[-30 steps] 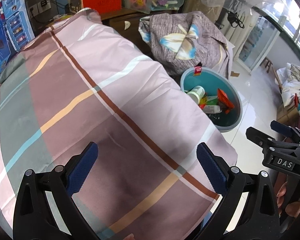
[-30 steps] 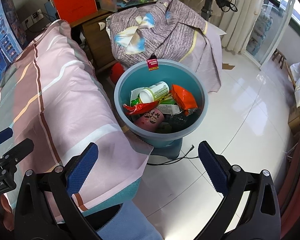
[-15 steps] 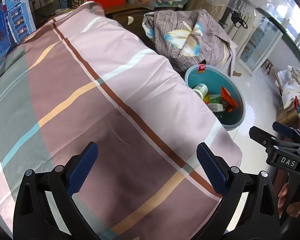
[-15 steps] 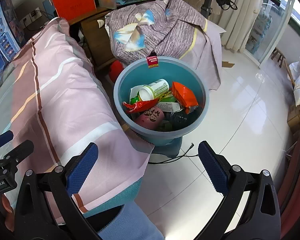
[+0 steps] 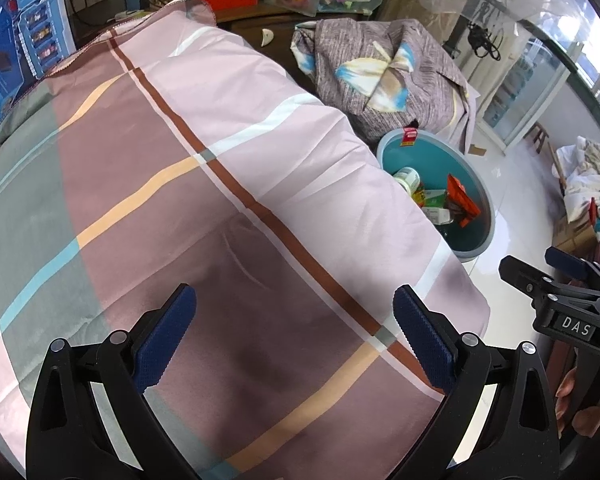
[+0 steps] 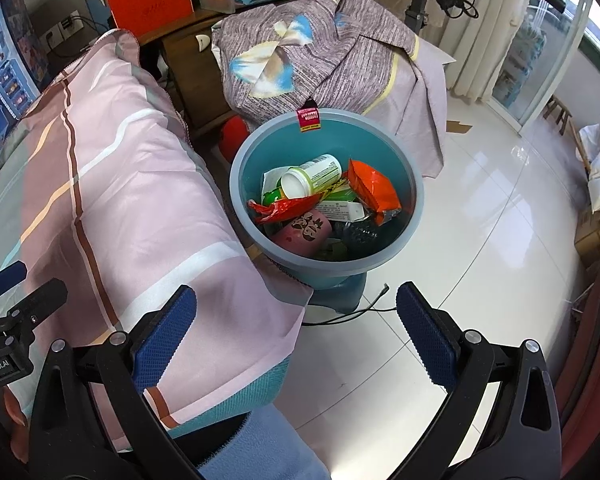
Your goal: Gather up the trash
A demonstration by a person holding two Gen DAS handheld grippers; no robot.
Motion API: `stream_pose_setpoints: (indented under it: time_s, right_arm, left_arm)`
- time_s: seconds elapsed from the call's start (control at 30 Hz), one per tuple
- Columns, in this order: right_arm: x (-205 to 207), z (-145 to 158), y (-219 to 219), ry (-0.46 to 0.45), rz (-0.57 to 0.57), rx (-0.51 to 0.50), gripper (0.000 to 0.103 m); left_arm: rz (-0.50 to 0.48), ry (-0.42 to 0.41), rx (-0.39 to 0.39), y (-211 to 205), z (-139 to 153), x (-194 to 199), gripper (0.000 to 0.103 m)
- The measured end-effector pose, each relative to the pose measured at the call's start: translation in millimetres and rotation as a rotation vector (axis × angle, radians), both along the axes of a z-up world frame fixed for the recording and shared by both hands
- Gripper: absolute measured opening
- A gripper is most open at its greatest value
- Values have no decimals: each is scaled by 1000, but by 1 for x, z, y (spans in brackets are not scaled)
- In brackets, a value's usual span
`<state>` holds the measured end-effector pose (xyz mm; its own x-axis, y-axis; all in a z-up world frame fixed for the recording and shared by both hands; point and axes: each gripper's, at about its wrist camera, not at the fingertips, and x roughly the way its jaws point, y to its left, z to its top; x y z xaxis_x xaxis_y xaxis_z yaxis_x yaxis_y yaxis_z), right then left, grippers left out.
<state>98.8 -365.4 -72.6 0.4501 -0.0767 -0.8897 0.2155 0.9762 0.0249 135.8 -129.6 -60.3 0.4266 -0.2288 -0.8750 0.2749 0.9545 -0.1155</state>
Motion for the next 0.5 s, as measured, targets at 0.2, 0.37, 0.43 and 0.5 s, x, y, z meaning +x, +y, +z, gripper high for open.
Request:
stream_pose_setpoints:
  time_s: [0.2, 0.37, 0.43, 0.5]
  right_arm:
    - [1, -2, -2, 4, -9, 0, 96]
    - [3, -3, -3, 7, -12, 2, 96]
    - [3, -3, -3, 7, -10, 2, 96]
    - [3, -4, -3, 9, -10, 2, 96]
  left_arm:
    - [-32, -27, 7, -4, -2, -3, 99]
    - [-43, -57, 30, -9, 1, -6, 99]
    - [-43, -50, 32, -10, 0, -4, 99]
    - [-42, -49, 37, -10, -1, -4, 99]
